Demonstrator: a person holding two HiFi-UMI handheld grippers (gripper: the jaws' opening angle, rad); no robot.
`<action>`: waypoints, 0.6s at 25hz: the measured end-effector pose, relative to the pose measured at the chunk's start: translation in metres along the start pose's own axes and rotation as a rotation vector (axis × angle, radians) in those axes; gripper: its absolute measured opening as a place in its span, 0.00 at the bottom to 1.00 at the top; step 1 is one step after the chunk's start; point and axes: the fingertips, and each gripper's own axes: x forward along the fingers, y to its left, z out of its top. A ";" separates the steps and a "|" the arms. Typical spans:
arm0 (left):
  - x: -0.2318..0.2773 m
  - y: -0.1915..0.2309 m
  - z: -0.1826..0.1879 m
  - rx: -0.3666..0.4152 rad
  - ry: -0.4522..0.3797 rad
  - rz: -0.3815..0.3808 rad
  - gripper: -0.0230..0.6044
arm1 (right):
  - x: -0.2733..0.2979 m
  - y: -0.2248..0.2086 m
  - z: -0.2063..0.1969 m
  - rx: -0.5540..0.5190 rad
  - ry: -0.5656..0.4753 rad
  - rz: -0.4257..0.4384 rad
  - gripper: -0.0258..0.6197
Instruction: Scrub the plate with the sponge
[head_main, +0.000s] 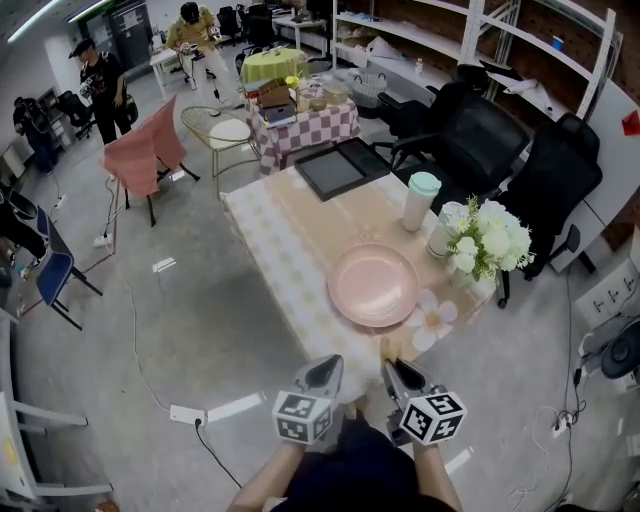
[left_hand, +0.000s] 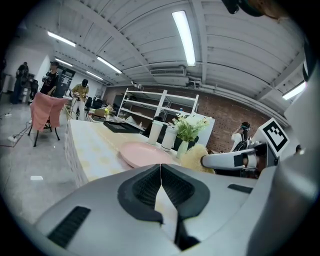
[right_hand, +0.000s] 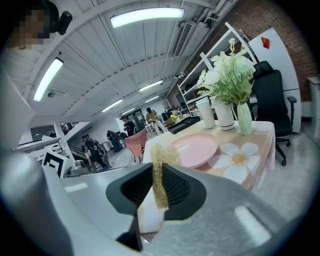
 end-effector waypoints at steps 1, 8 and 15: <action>0.004 0.002 0.002 0.000 0.001 0.002 0.06 | 0.004 -0.003 0.002 0.000 0.002 0.001 0.13; 0.025 0.018 0.023 0.009 -0.030 0.035 0.06 | 0.028 -0.013 0.019 -0.010 0.016 0.029 0.13; 0.040 0.031 0.035 0.003 -0.045 0.075 0.06 | 0.050 -0.024 0.029 -0.026 0.036 0.062 0.13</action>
